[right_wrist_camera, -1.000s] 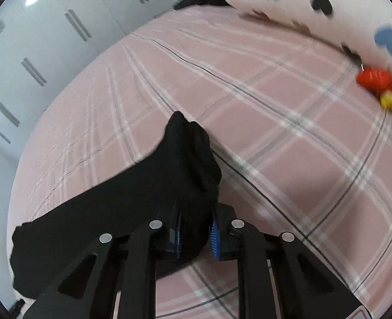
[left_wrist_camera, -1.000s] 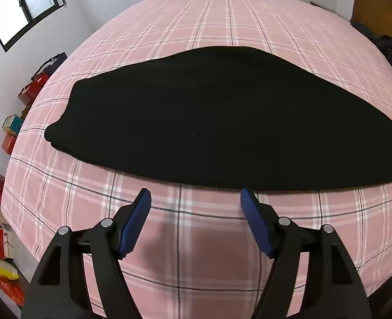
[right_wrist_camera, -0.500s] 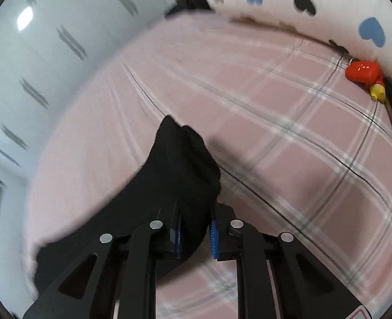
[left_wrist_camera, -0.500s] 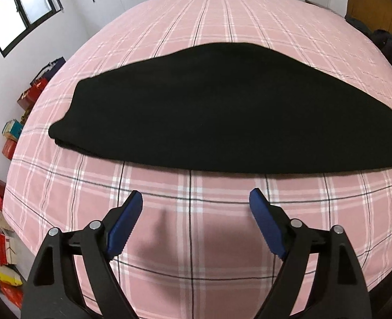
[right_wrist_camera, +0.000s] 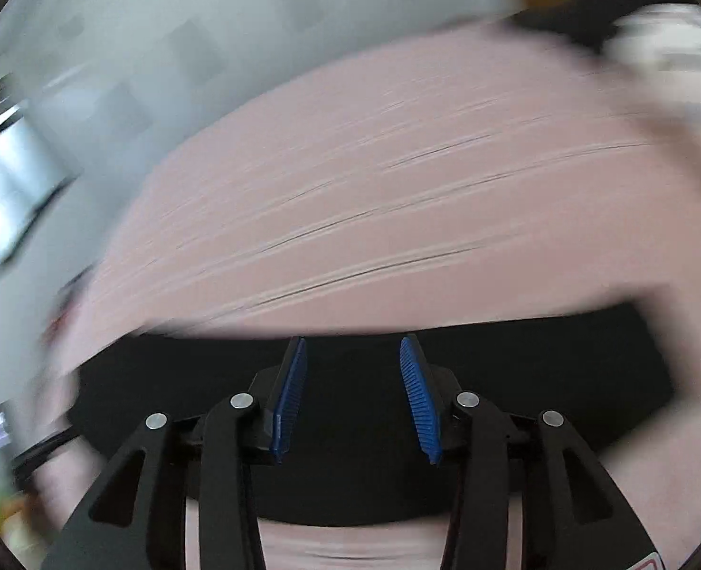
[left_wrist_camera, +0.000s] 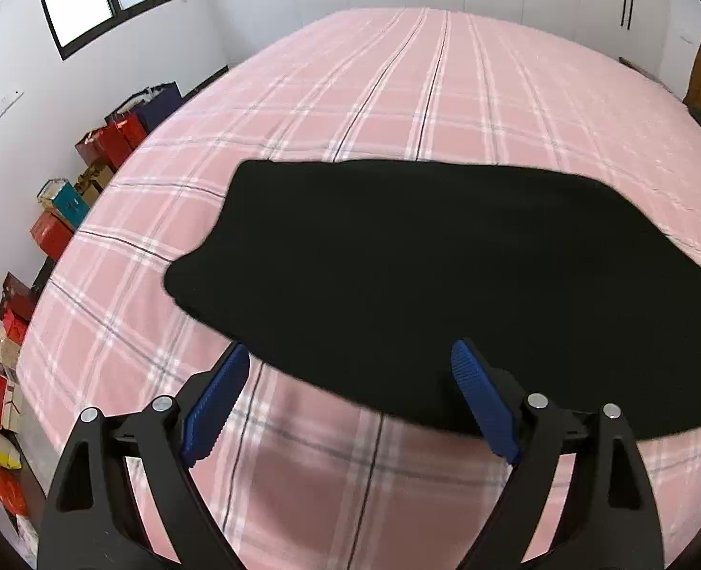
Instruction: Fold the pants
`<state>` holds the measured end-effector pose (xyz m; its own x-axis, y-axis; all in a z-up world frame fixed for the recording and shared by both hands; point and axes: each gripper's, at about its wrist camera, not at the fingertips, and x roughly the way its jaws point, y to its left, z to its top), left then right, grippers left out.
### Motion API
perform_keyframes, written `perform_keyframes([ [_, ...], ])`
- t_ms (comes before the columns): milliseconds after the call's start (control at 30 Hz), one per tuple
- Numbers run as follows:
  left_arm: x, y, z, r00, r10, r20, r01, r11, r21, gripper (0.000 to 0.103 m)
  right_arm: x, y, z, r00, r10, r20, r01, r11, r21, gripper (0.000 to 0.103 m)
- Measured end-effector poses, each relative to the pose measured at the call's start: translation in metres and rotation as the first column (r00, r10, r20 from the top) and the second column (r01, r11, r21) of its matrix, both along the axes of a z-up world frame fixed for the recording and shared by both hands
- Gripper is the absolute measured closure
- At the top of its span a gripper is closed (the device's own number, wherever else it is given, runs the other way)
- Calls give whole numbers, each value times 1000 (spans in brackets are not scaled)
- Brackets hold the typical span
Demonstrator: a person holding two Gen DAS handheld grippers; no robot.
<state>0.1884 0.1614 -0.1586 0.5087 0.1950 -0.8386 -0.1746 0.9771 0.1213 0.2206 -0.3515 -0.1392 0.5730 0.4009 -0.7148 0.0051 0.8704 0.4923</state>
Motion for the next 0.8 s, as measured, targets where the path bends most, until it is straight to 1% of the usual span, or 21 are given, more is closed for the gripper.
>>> perform_keyframes([
  [33, 5, 2, -10, 1000, 12, -24, -12, 1000, -3, 18, 28, 38, -1, 996, 92, -4, -91, 996, 22, 61],
  [67, 9, 6, -24, 998, 20, -66, -22, 1000, -21, 19, 55, 73, -3, 986, 167, -16, -166, 985, 41, 61],
  [100, 10, 10, -36, 994, 32, -108, -36, 999, -34, 20, 75, 97, -5, 977, 212, -27, -210, 976, 52, 61],
  [133, 8, 17, -47, 990, 43, -132, -54, 995, -83, 21, 105, 130, -11, 963, 265, -52, -262, 963, 56, 57],
  [200, 2, 29, -48, 992, 61, -107, -78, 983, -164, 21, 148, 175, -20, 951, 296, -84, -295, 955, 29, 57],
  [233, 0, 33, -48, 994, 54, -98, -71, 980, -185, 21, 159, 189, -26, 945, 310, -106, -309, 951, 31, 56],
  [300, -3, 34, -49, 995, 46, -86, -62, 981, -183, 21, 184, 214, -41, 932, 321, -171, -325, 946, 1, 56],
  [333, -4, 33, -49, 996, 39, -79, -52, 984, -169, 20, 193, 228, -51, 914, 345, -215, -357, 934, -20, 56],
  [367, -6, 31, -49, 997, 32, -70, -43, 988, -152, 20, 192, 239, -57, 898, 363, -248, -383, 923, -36, 56],
  [400, -7, 29, -49, 998, 29, -61, -38, 989, -140, 20, 192, 250, -65, 873, 388, -295, -423, 903, -66, 54],
  [433, -11, 29, -49, 998, 27, -53, -34, 991, -132, 19, 187, 255, -65, 864, 406, -297, -449, 889, -88, 58],
  [467, -12, 30, -50, 999, 27, -46, -32, 991, -133, 18, 178, 258, -60, 859, 437, -267, -476, 873, -104, 65],
  [500, -12, 32, -50, 999, 29, -40, -34, 989, -142, 18, 169, 265, -53, 851, 470, -233, -505, 854, -122, 94],
  [567, -13, 34, -51, 999, 33, -31, -37, 987, -153, 16, 160, 274, -37, 864, 476, -164, -502, 840, -207, 93],
  [600, -13, 33, -52, 999, 34, -29, -38, 987, -154, 15, 162, 274, -31, 883, 454, -123, -470, 845, -256, 94],
  [667, -12, 32, -51, 999, 38, -26, -42, 988, -147, 15, 177, 267, -33, 916, 394, -73, -397, 869, -297, 94],
  [700, -12, 32, -51, 999, 40, -26, -44, 989, -141, 14, 184, 266, -38, 928, 368, -57, -366, 872, -325, 100],
  [733, -10, 30, -52, 999, 43, -29, -47, 990, -135, 14, 195, 266, -56, 935, 343, -89, -352, 866, -355, 100],
  [767, -9, 29, -52, 998, 47, -32, -51, 990, -129, 13, 200, 267, -73, 935, 319, -154, -354, 867, -350, 100],
  [800, -5, 29, -53, 998, 50, -34, -54, 990, -127, 13, 203, 265, -81, 941, 294, -168, -336, 876, -347, 103],
])
